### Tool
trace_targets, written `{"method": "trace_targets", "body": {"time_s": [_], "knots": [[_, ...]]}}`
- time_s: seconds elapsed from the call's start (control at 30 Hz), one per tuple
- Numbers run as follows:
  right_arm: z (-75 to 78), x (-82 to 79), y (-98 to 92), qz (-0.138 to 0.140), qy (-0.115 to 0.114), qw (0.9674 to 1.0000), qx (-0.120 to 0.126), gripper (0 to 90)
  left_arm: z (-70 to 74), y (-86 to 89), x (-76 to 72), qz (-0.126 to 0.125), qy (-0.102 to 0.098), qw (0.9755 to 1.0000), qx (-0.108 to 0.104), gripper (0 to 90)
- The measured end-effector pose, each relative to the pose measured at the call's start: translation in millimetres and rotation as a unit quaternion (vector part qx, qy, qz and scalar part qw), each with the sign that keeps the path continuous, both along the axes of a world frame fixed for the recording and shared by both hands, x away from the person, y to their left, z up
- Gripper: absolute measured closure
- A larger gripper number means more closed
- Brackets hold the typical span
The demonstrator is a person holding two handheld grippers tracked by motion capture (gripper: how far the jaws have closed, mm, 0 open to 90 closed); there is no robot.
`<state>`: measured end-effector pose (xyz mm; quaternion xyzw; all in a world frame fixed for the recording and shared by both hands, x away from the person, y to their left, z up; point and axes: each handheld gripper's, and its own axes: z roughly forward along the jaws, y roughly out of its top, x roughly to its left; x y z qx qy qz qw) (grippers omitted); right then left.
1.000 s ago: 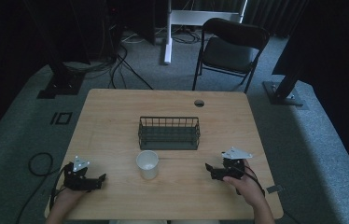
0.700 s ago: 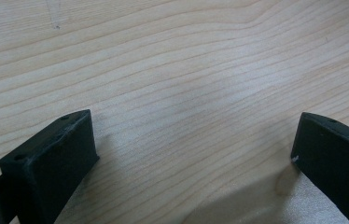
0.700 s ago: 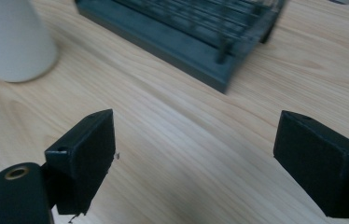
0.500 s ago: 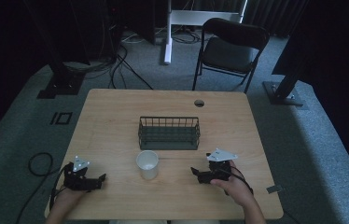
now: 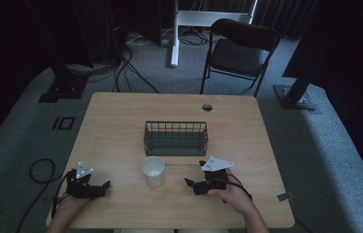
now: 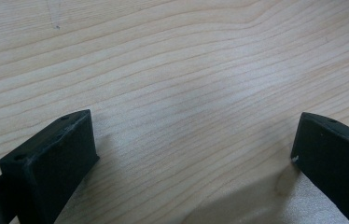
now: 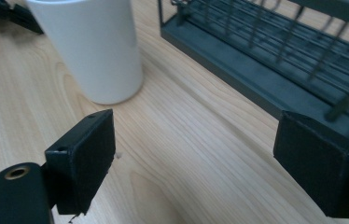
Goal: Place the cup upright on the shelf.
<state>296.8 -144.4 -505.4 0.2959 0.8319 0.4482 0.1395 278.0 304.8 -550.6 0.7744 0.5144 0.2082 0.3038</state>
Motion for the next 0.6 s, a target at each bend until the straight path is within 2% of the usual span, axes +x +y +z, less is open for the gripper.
{"method": "trace_targets", "body": {"time_s": [0.23, 0.6], "knots": [[-0.3, -2.4, 13.3, 0.026, 0.005, 0.9996, 0.013, 12.6, 0.0, 0.0, 0.0, 0.000, 0.000, 1.0000, 0.000, 0.1], [2.7, -4.8, 32.9, 0.064, -0.008, 0.9978, 0.015, 12.6, 0.0, 0.0, 0.0, 0.000, 0.000, 1.0000, 0.000, 0.1]]}}
